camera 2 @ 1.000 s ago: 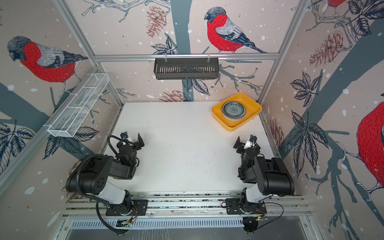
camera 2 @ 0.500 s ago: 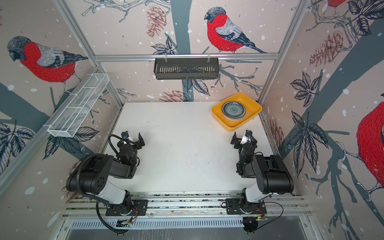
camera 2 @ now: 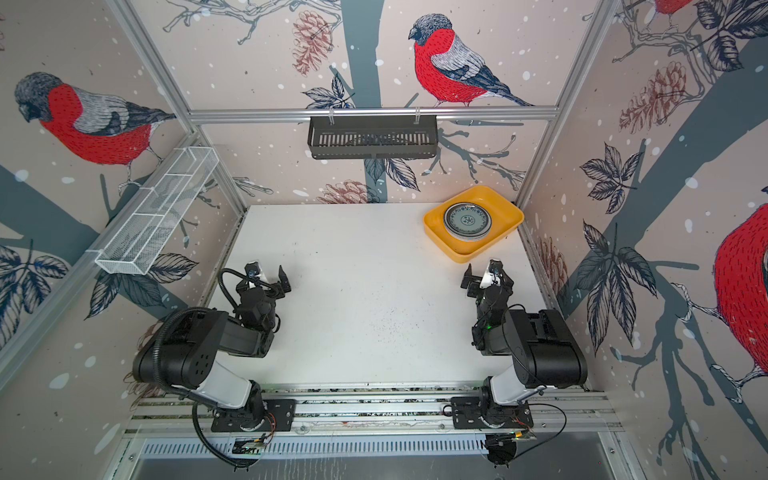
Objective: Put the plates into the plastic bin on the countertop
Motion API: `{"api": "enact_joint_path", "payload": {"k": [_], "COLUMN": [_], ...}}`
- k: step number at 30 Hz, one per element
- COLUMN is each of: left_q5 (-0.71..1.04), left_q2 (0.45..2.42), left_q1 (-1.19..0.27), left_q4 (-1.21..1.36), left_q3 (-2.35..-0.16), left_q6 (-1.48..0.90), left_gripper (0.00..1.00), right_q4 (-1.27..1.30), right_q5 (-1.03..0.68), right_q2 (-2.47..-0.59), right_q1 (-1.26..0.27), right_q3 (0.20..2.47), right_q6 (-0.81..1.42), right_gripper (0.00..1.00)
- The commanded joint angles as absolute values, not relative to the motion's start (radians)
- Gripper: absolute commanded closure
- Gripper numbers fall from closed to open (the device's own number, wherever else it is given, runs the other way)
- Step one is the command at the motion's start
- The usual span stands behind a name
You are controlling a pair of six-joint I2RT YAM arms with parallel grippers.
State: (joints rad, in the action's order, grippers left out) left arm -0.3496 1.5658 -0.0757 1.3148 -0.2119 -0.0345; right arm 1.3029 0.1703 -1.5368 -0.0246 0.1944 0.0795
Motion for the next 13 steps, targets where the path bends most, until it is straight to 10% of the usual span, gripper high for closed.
{"api": "enact_joint_path", "payload": {"k": [1,13], "left_q5": [-0.368,-0.361], "left_q2": [1.565,1.565], "left_q1": [-0.077,-0.075], "left_q4": [1.356,1.361], "left_q3": [-0.218,-0.213], "left_q6": [-0.025,-0.025], "left_gripper": [0.03,0.04], "right_q4": [1.328,1.329], "right_q5": [0.184,0.166], "right_q2": [-1.538,-1.536], "right_q1": [-0.026,-0.015], "right_q3": [0.200,0.196], "right_q6": [0.074,0.078], "right_gripper": [0.01,0.01]}}
